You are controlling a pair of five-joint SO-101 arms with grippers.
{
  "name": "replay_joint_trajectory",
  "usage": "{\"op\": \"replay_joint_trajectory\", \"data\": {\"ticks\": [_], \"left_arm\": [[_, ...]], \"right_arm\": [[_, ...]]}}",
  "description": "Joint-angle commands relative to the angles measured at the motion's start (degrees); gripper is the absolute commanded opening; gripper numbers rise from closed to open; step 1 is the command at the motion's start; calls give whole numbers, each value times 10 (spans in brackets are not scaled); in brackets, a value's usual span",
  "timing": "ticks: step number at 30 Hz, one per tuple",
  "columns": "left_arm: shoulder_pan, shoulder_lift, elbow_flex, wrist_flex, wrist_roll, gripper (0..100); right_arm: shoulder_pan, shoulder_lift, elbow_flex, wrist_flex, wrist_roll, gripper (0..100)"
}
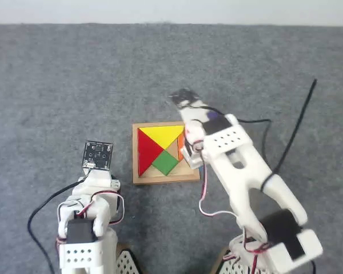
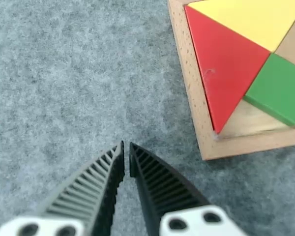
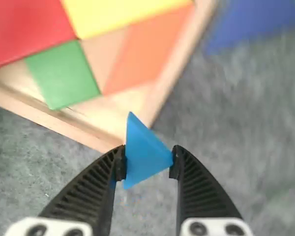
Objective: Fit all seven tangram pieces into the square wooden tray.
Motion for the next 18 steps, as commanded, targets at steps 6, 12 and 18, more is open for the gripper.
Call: {"op": "replay_joint_trajectory", "data": {"ticks": [6, 12, 18], "left_arm": [[1, -11, -7, 2, -1, 21], [1, -11, -7, 2, -1, 21], [1, -11, -7, 2, -1, 21]], "right_arm": [[-131, 97, -135, -15, 168, 96], [-182, 151, -148, -40, 245, 95], [-205, 187, -170, -66, 287, 93]]}}
